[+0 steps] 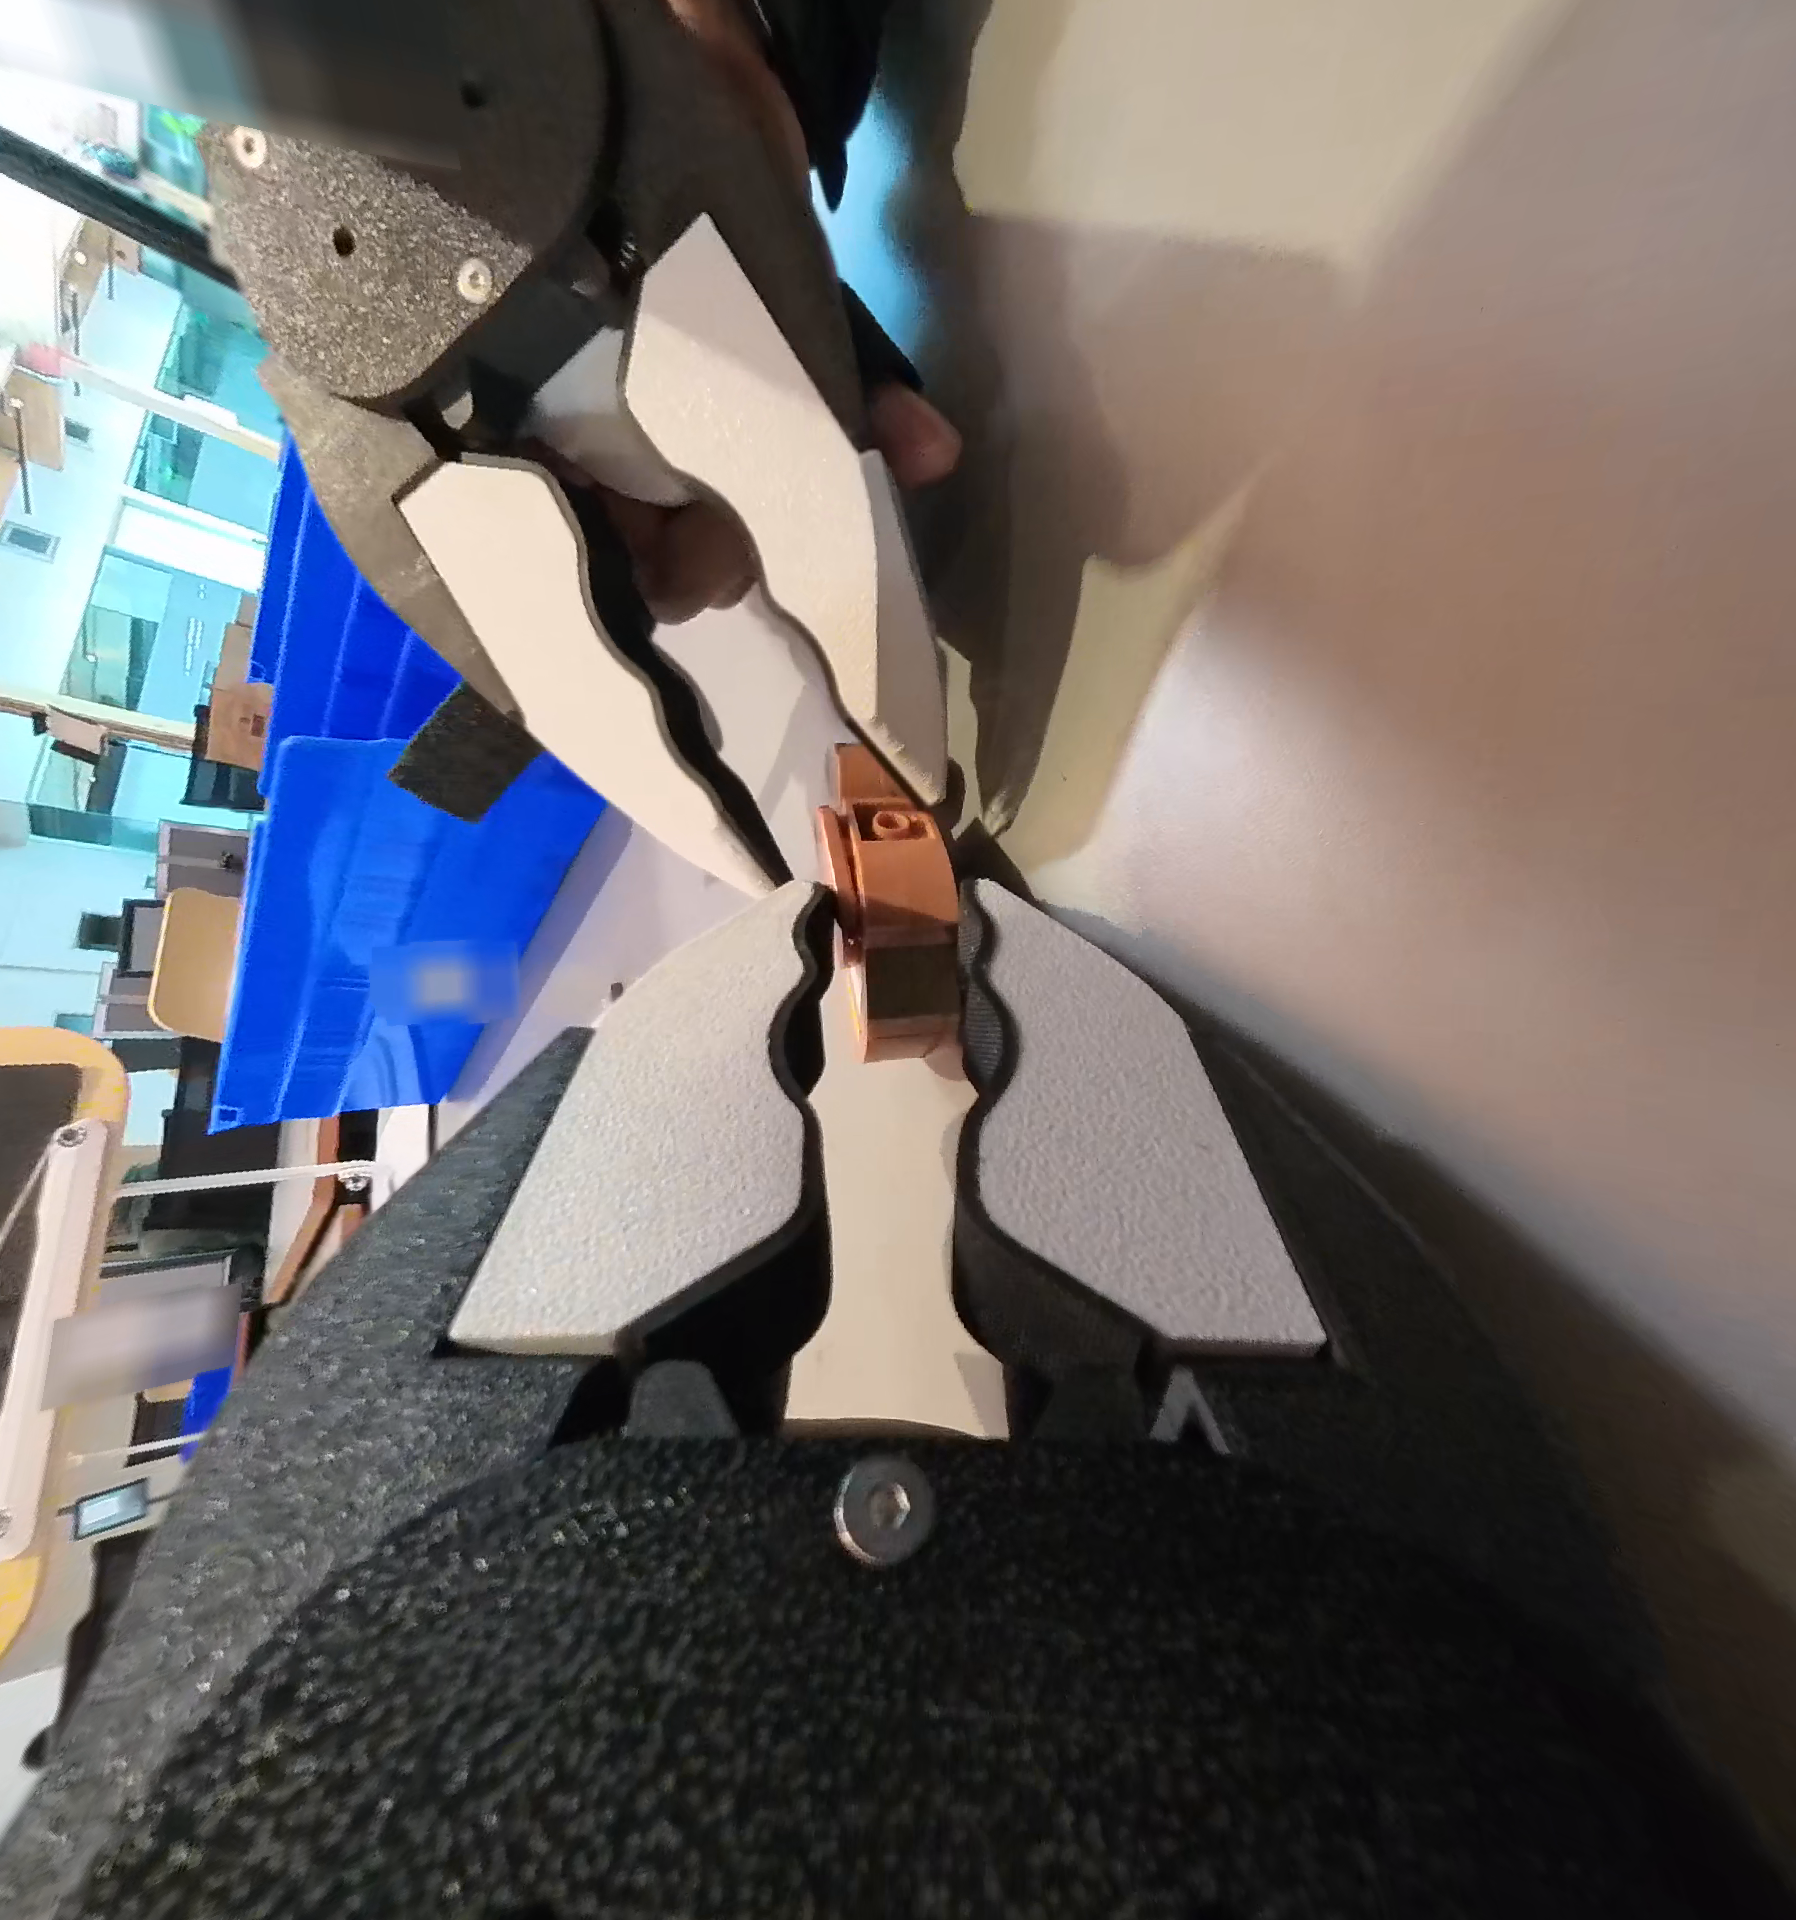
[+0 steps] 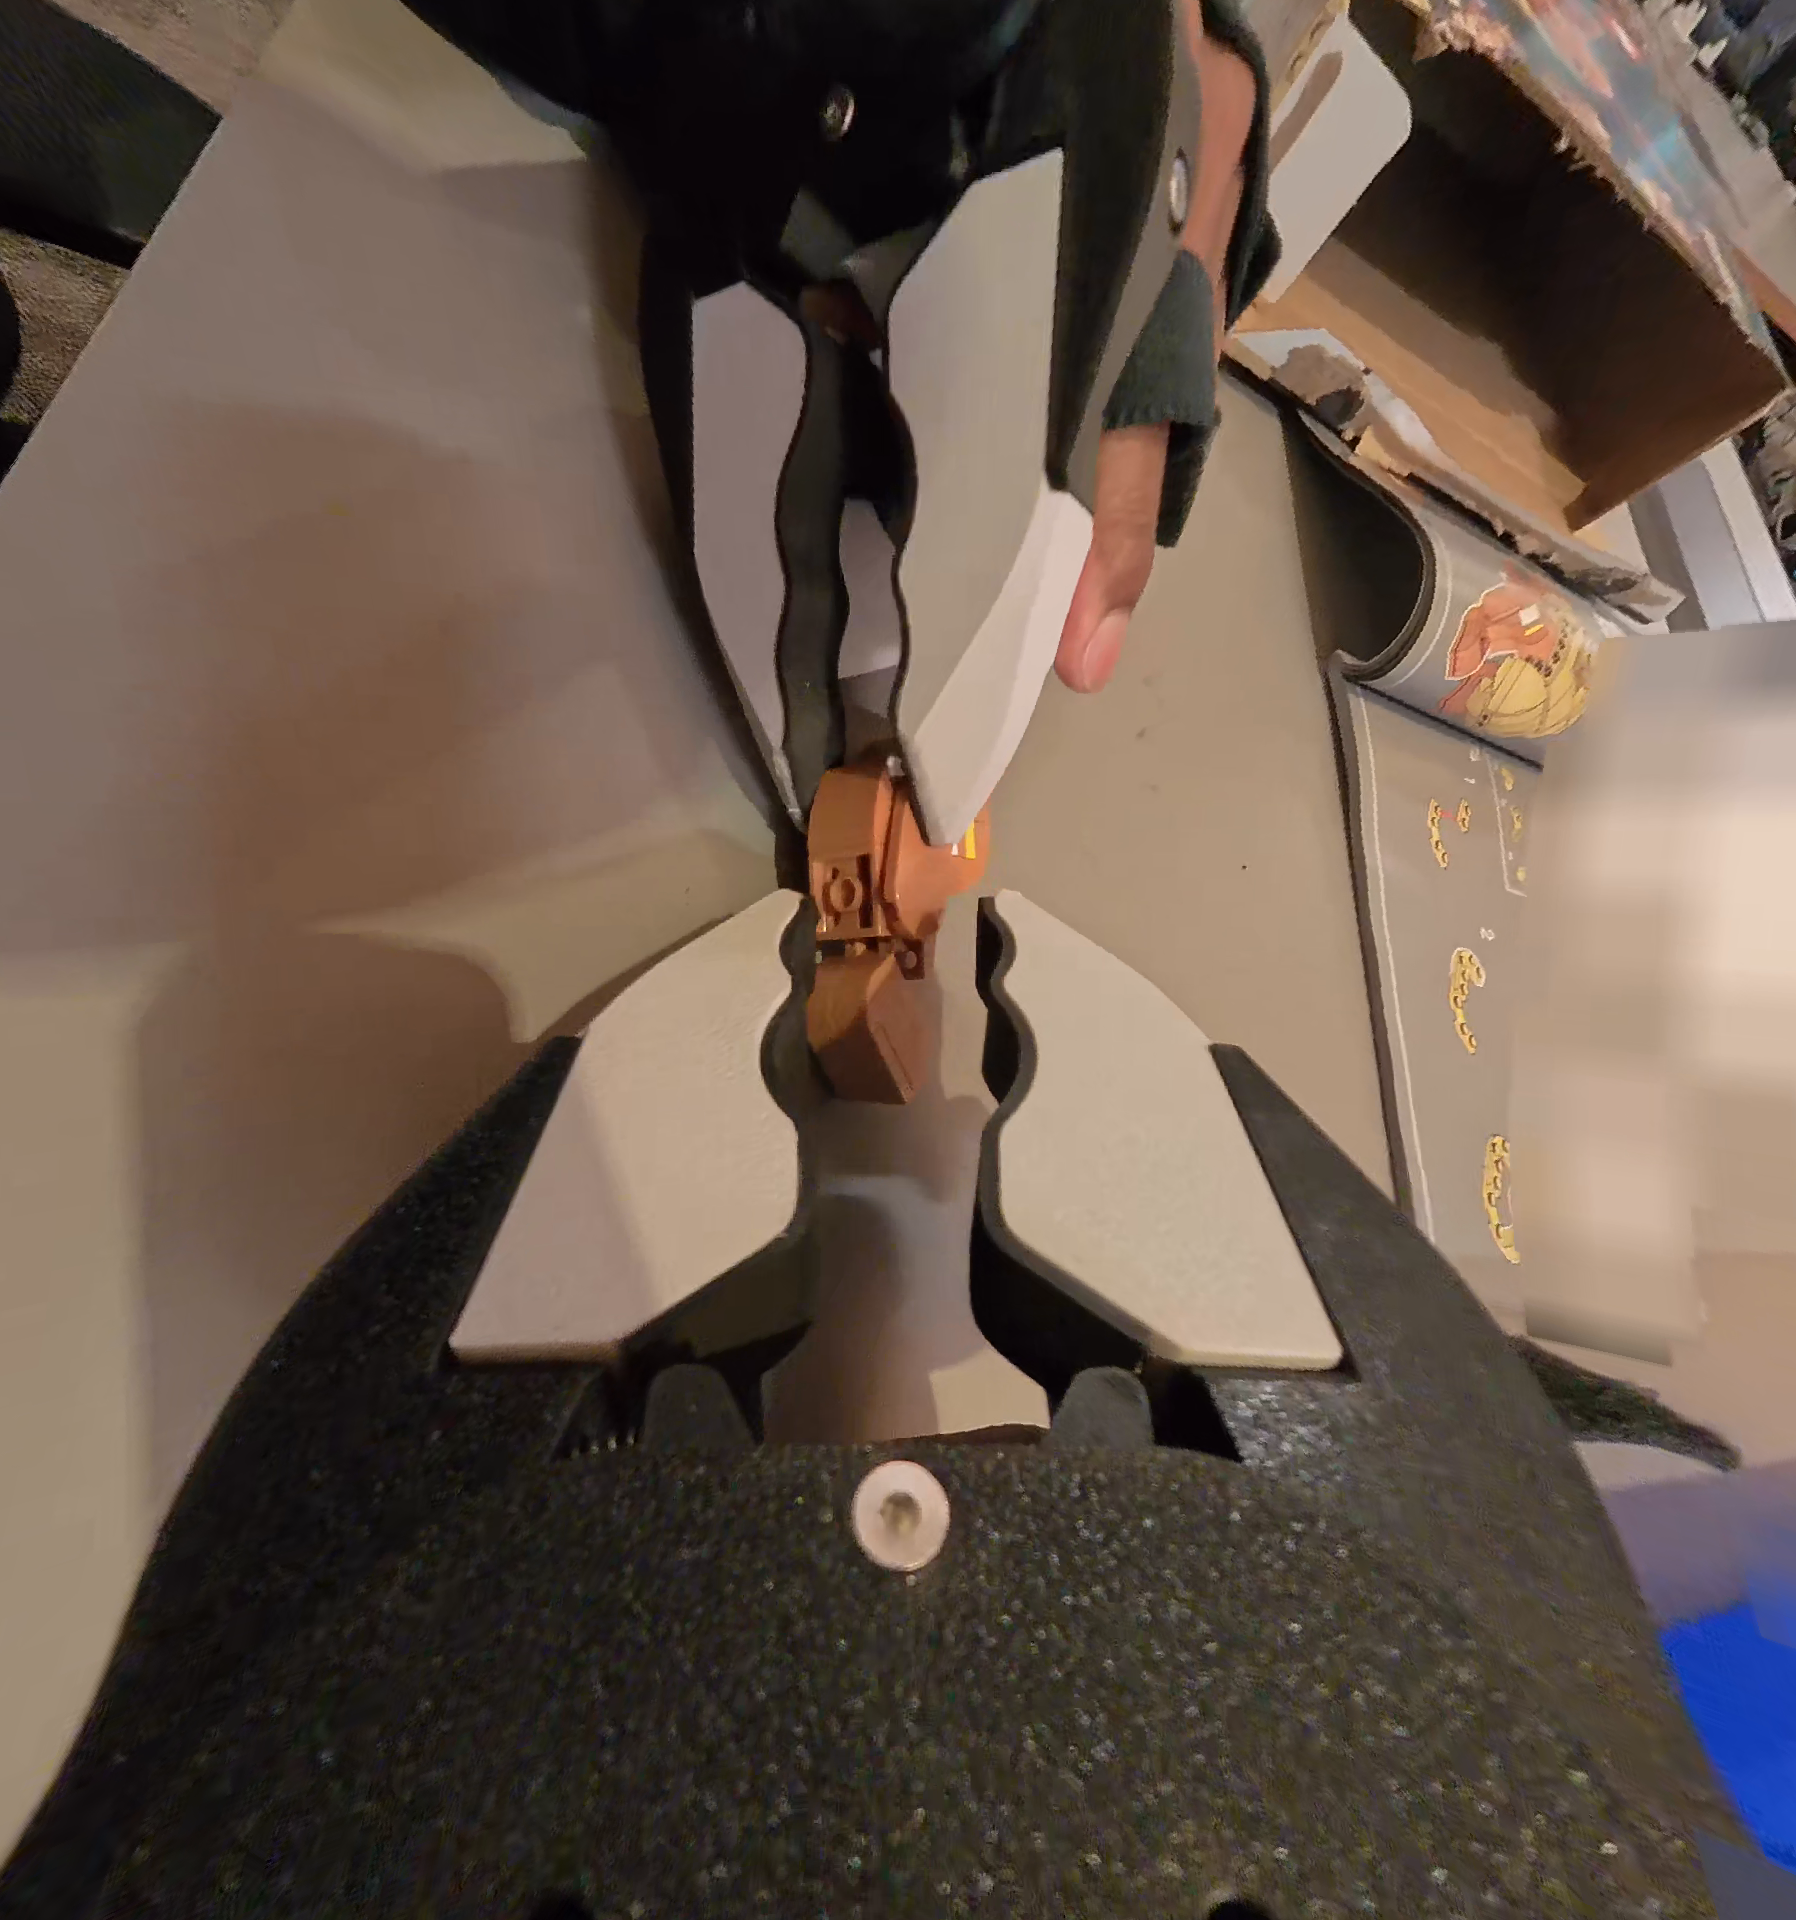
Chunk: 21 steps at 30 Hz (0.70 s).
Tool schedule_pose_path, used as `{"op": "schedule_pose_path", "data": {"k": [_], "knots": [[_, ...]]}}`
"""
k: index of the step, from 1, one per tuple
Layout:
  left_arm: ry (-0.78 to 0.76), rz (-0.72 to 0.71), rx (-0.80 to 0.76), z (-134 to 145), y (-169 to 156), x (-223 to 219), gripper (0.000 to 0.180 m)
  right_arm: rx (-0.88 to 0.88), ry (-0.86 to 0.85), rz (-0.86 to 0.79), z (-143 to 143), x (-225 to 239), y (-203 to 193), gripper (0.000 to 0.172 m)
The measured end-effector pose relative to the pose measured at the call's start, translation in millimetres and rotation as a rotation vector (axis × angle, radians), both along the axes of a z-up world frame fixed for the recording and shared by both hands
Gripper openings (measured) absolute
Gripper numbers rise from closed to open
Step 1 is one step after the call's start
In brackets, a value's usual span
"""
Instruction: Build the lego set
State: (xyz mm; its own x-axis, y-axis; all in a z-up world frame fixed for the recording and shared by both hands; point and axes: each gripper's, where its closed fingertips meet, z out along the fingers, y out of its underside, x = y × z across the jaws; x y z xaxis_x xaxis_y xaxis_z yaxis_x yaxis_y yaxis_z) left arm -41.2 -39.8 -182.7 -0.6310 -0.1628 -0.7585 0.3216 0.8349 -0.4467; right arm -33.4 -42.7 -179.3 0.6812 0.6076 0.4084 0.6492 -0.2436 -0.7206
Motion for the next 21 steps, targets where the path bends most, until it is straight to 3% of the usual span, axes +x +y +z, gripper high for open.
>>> {"op": "schedule_pose_path", "data": {"k": [10,21], "knots": [[0.057,0.002,-0.055,1.5,-1.0,2.1,0.022,0.047,-0.076,0.052,-0.6,-2.3,2.9,0.029],[0.199,0.066,-0.257,8.5,7.9,9.5,0.021,0.025,-0.107,-0.021,-1.6,9.1,9.8,0.037]]}}
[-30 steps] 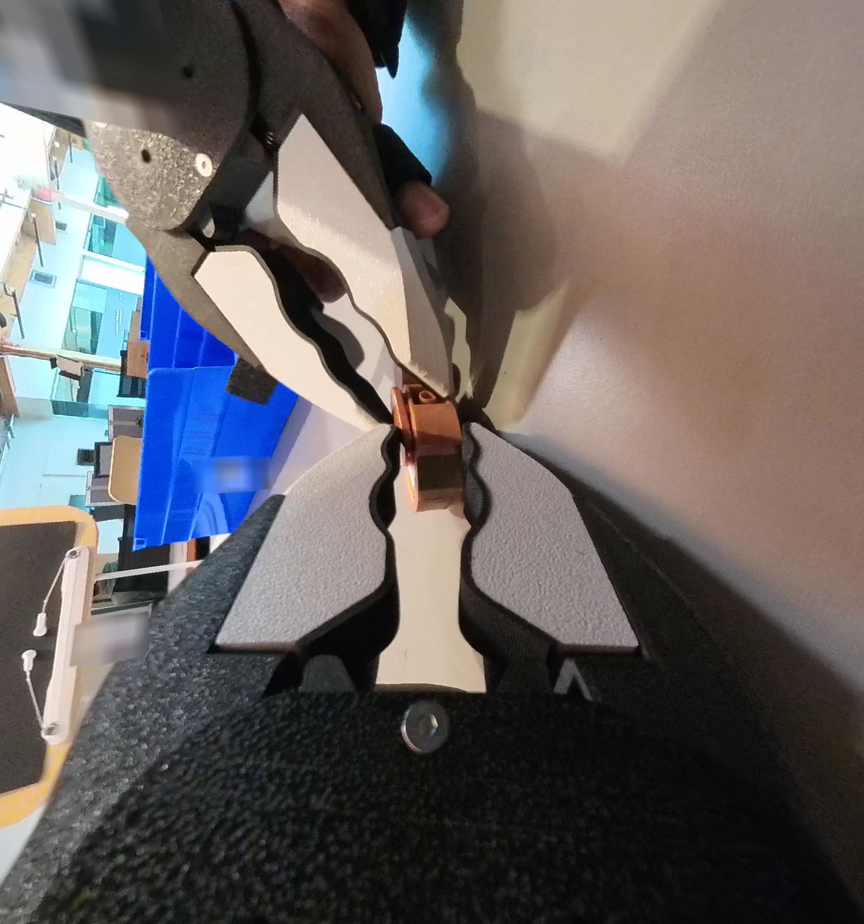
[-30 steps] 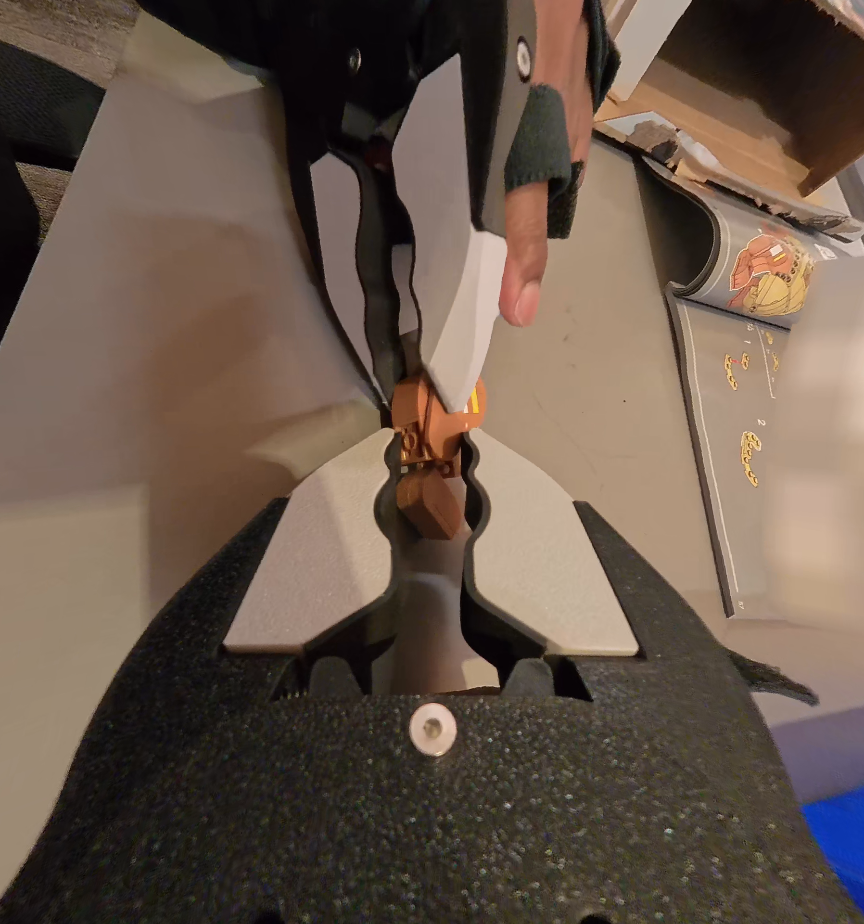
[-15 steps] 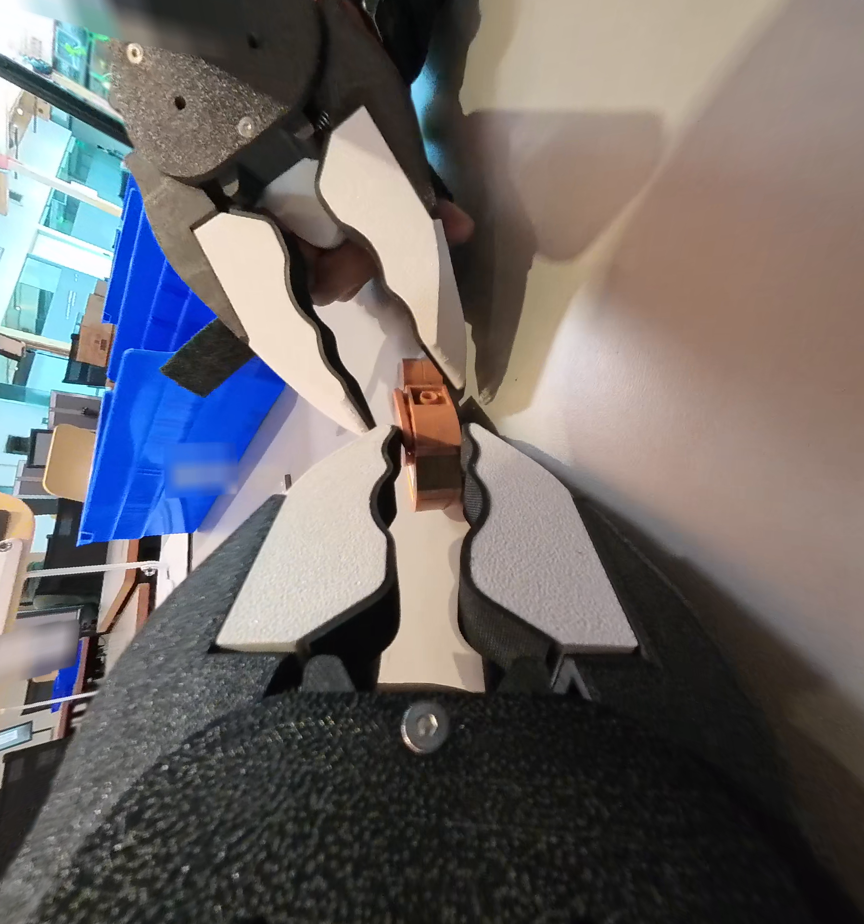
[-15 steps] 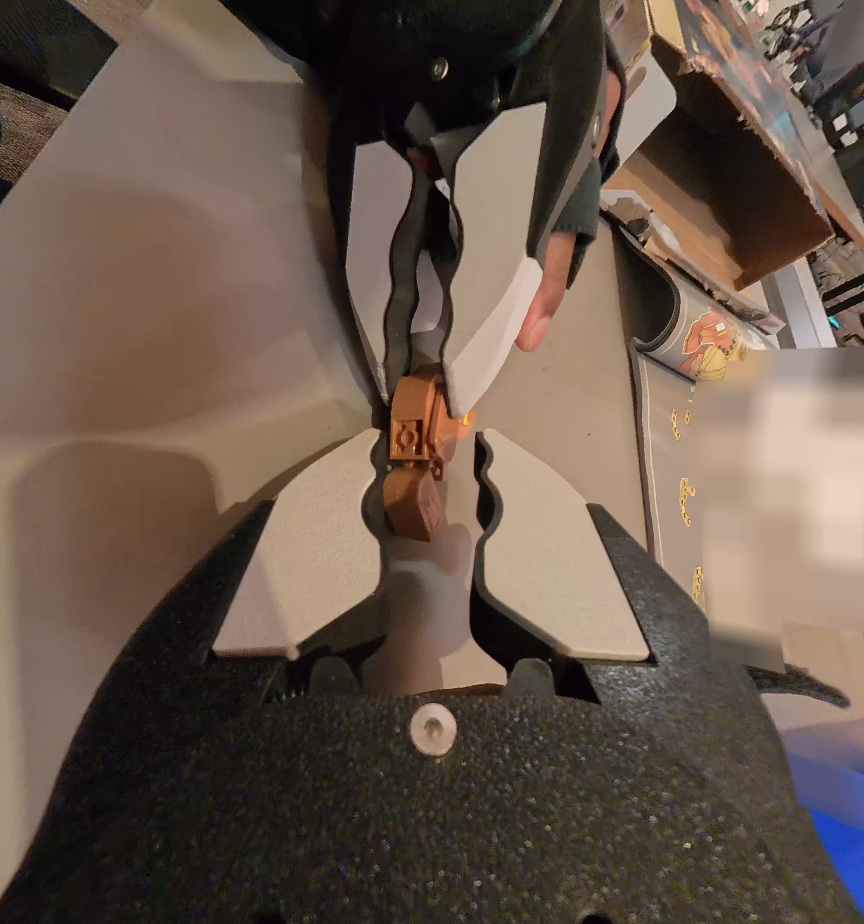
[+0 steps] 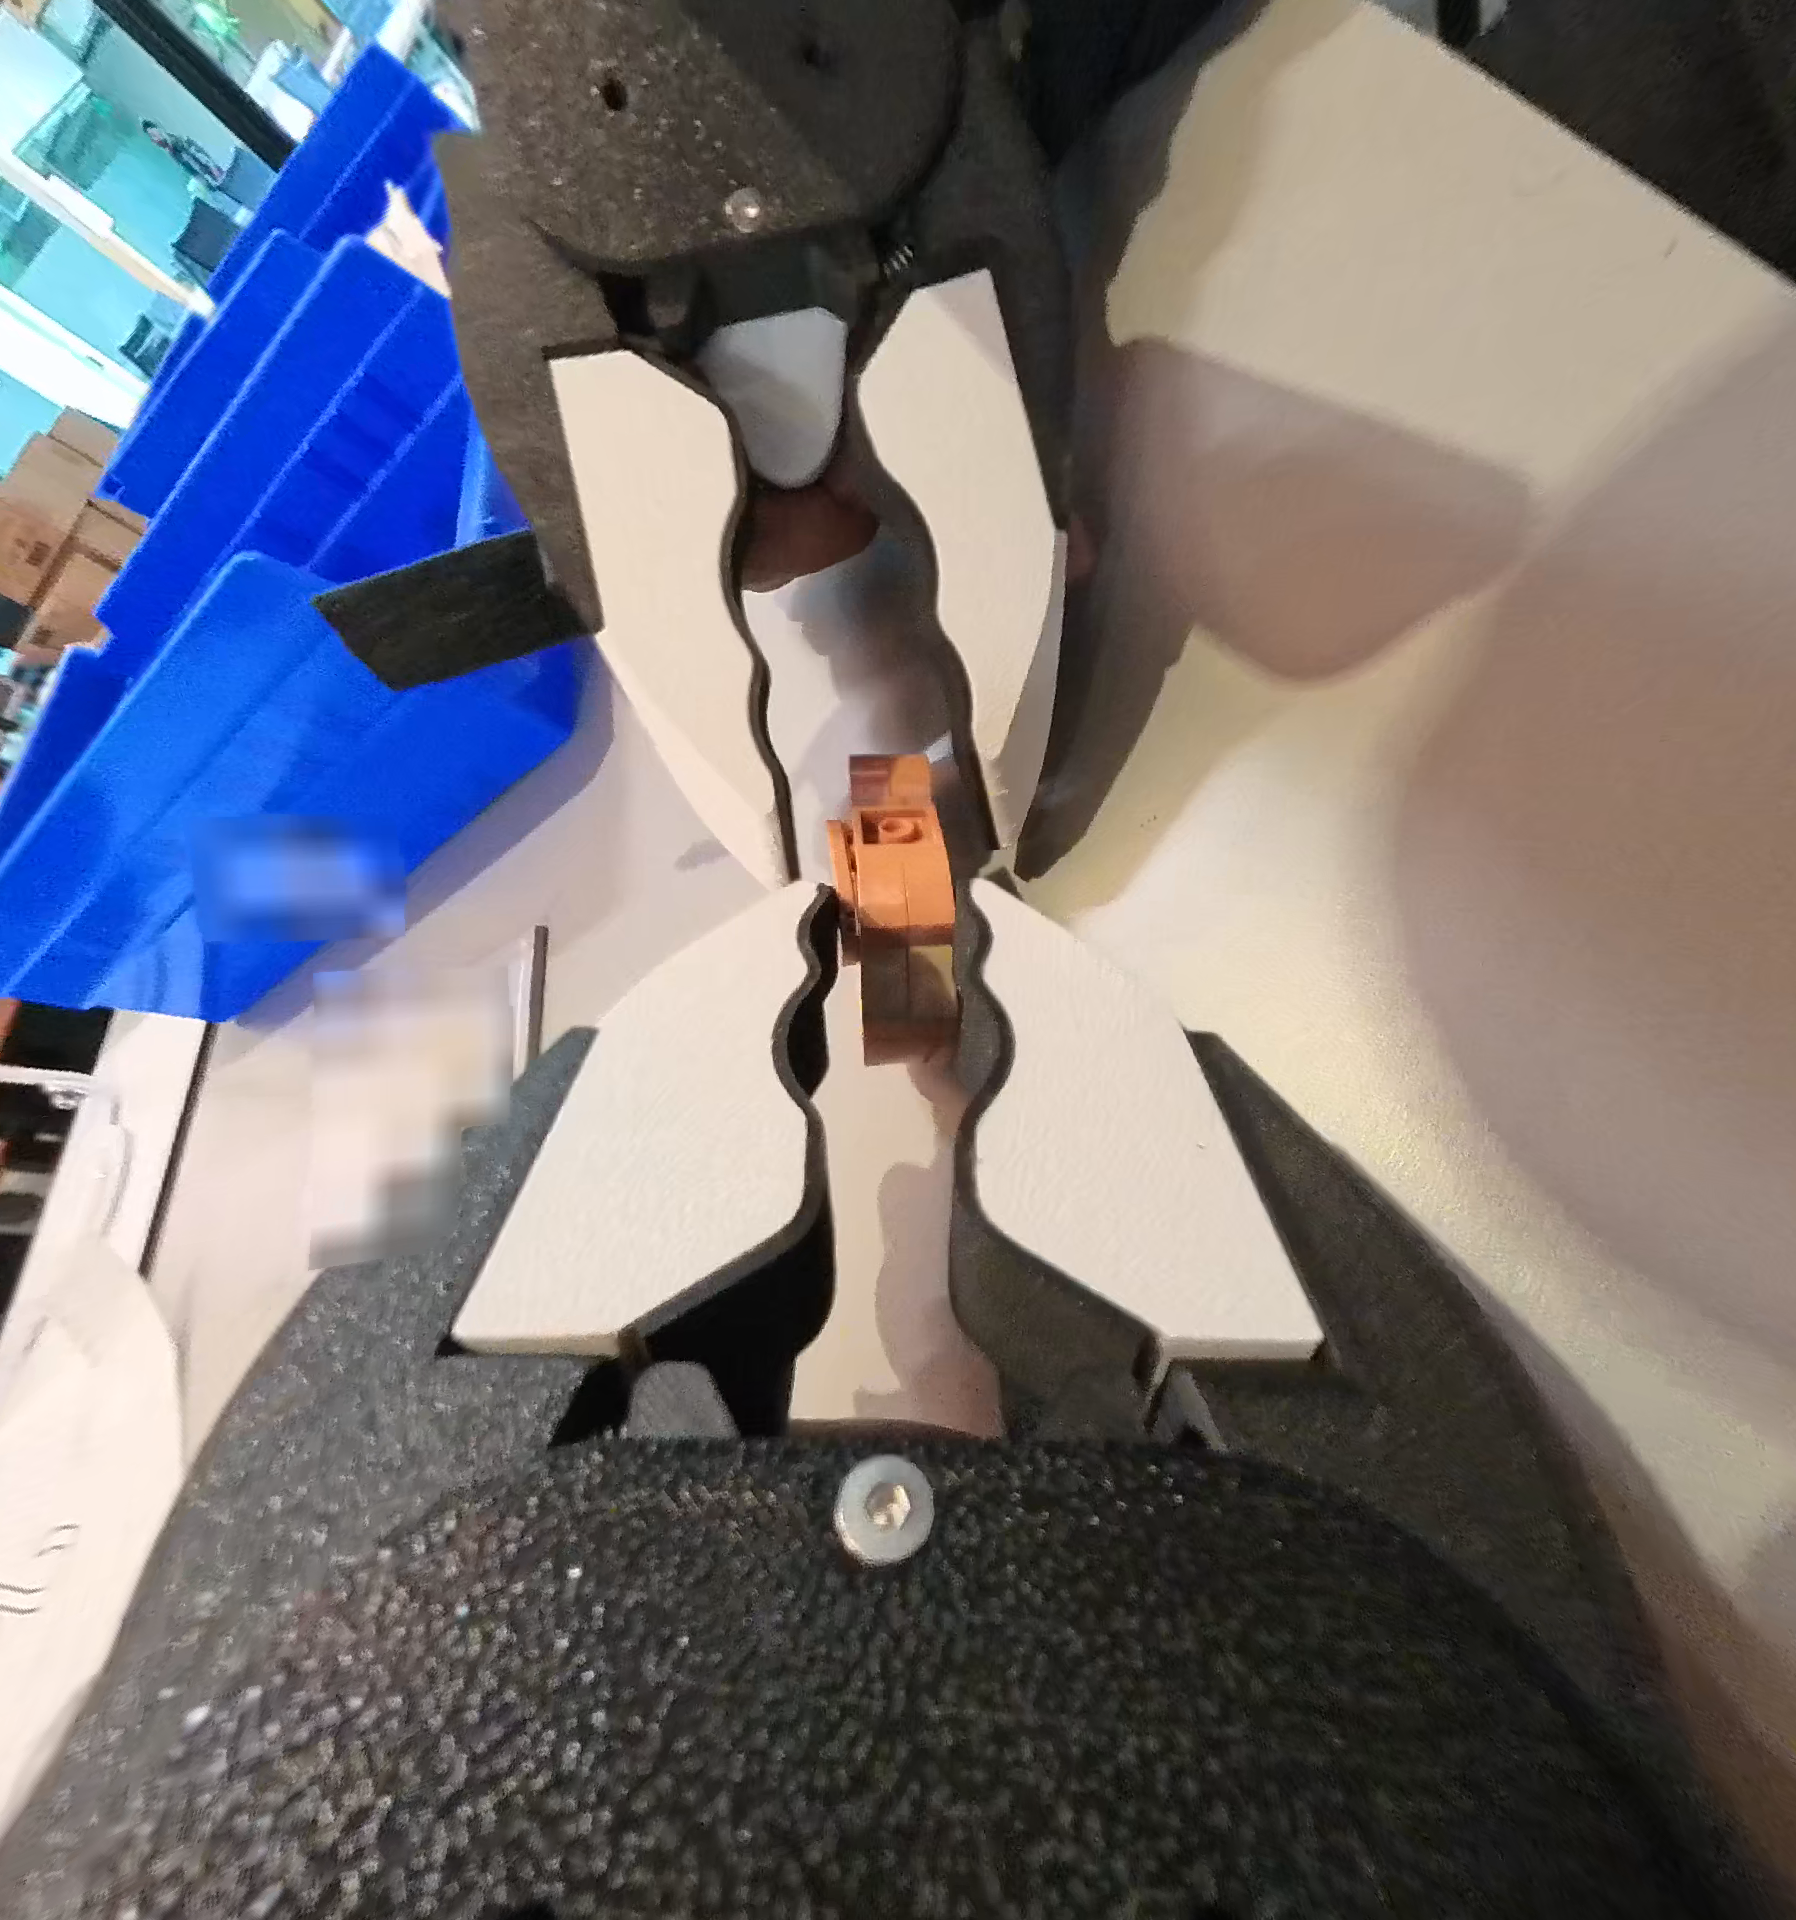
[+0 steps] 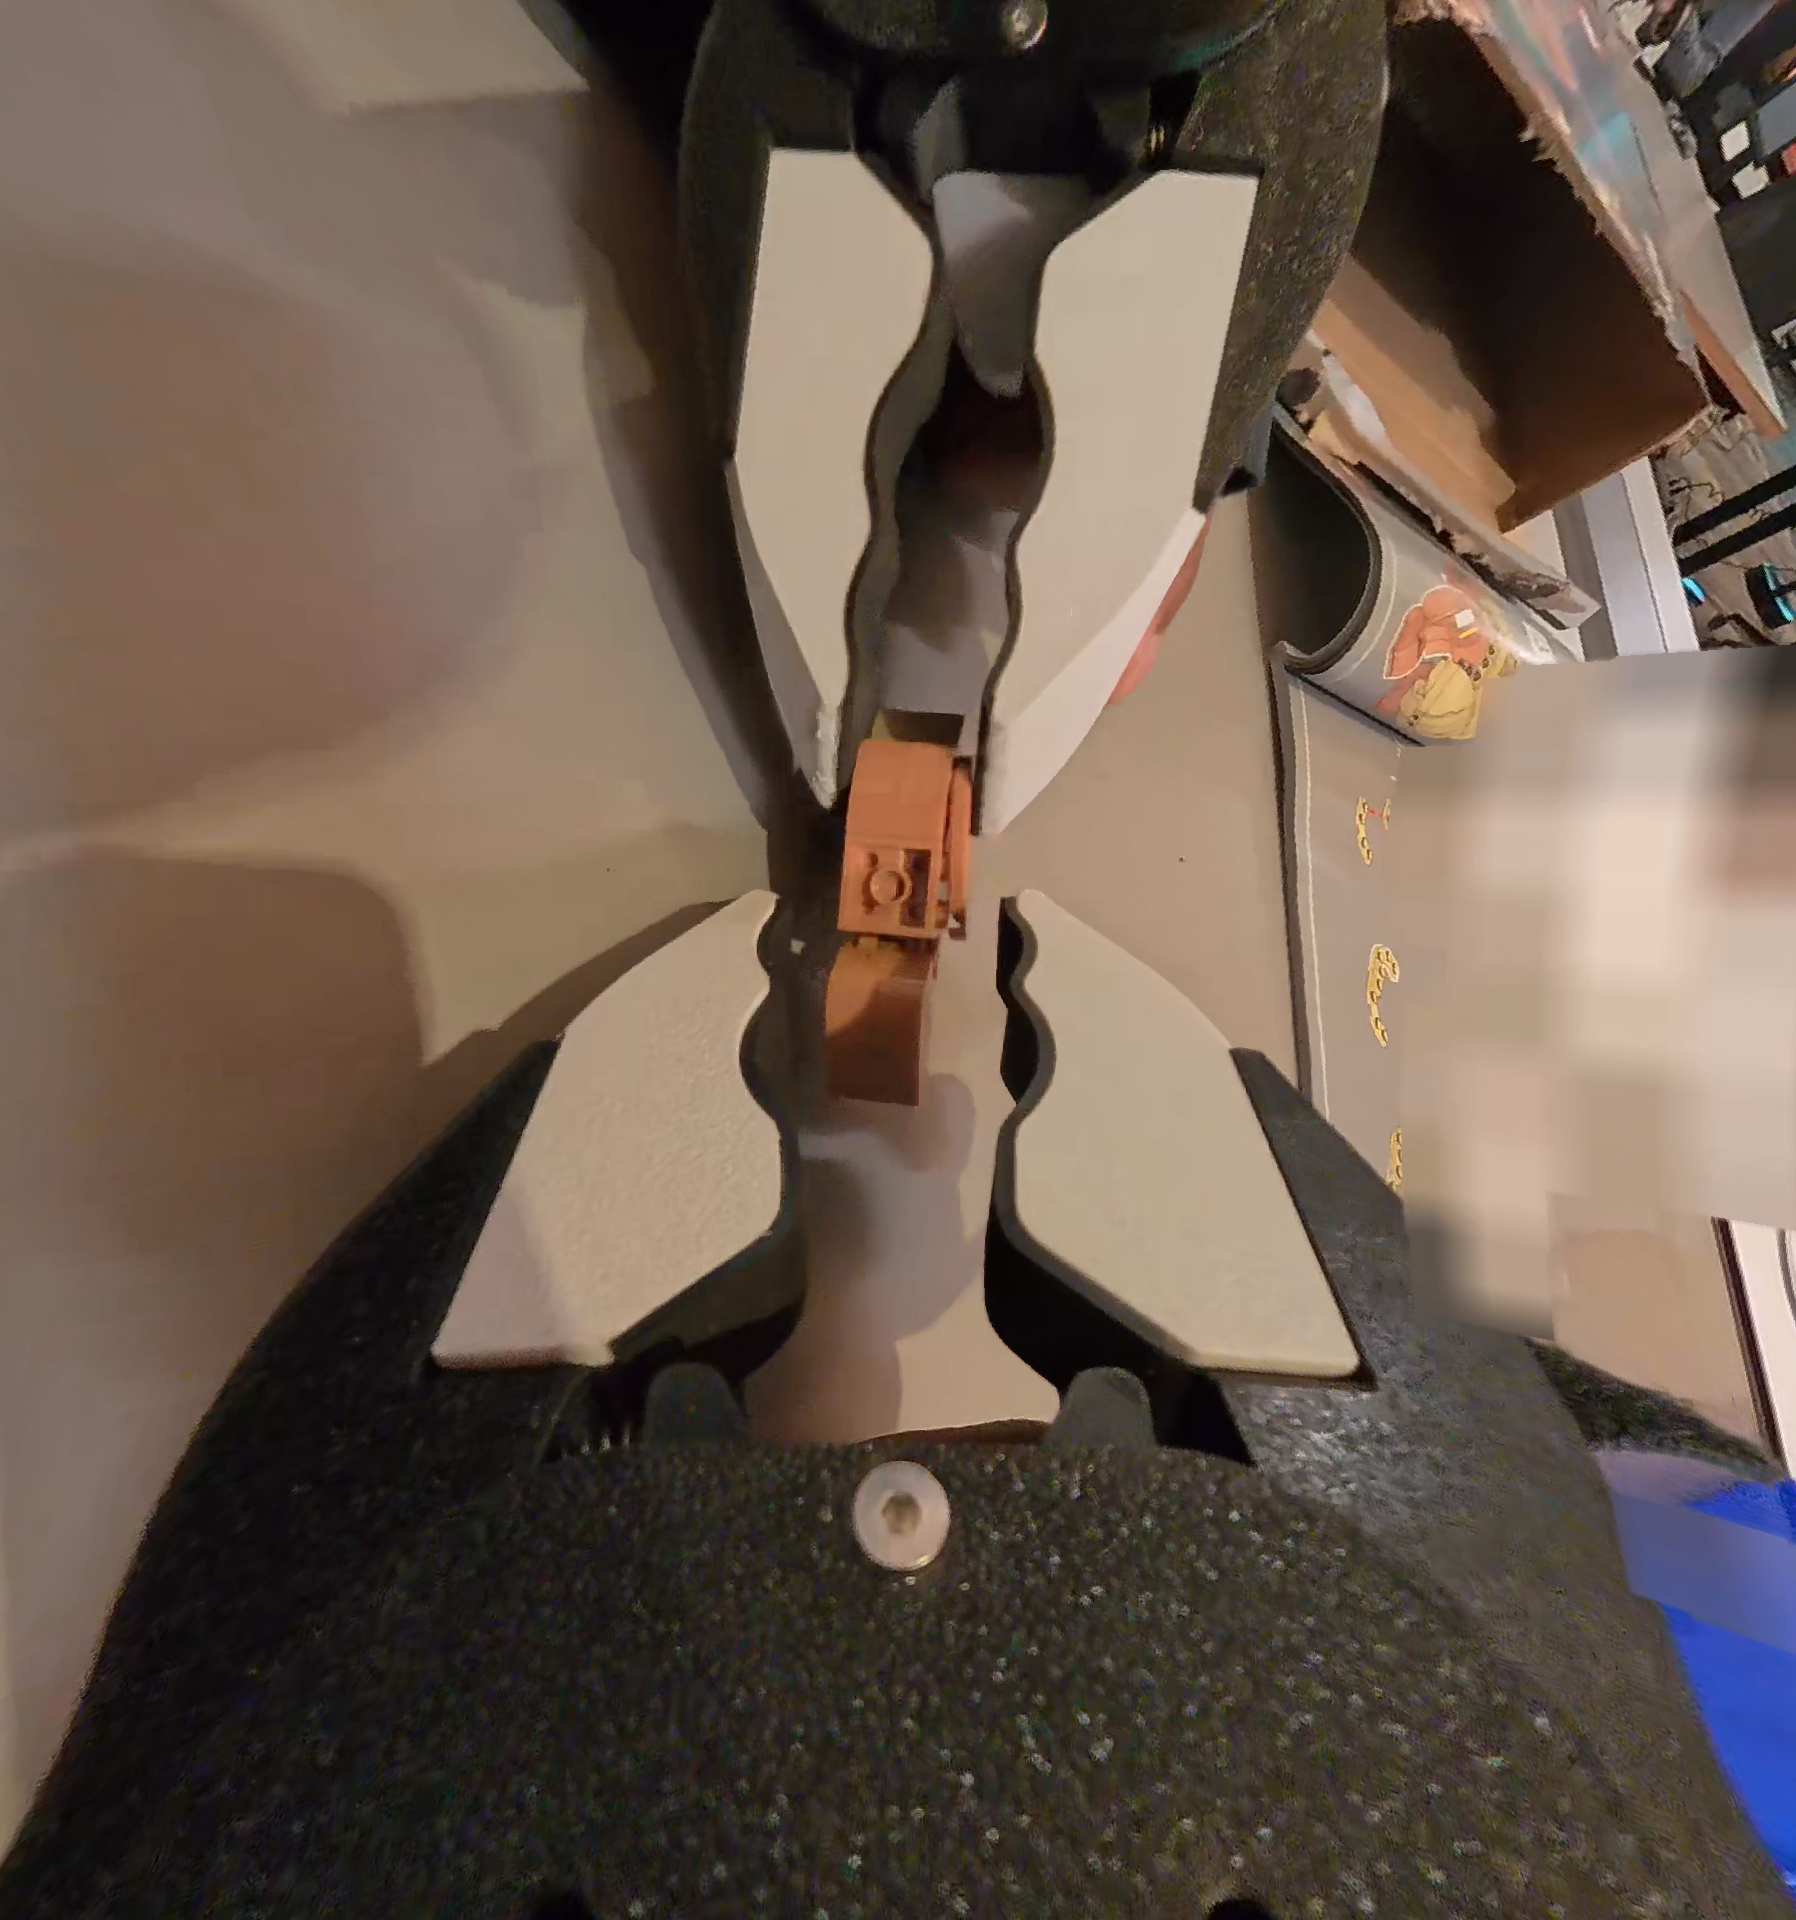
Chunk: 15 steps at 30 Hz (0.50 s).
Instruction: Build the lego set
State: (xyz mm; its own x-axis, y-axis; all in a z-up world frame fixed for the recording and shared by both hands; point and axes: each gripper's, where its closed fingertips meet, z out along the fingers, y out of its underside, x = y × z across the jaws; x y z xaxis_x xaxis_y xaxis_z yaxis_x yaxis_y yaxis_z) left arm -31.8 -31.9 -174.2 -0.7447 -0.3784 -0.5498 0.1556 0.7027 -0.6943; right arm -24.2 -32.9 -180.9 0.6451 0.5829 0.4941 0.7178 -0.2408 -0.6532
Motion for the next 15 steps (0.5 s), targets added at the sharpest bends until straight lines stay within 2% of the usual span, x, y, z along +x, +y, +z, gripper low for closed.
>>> {"op": "schedule_pose_path", "data": {"k": [6,15], "knots": [[0.047,-0.003,-0.146,15.7,2.0,0.0,0.020,0.062,0.010,-0.010,8.2,-1.3,8.0,0.038],[0.077,-0.038,-0.235,26.0,0.7,-4.8,0.020,0.130,0.025,-0.010,19.4,-3.8,13.2,0.036]]}}
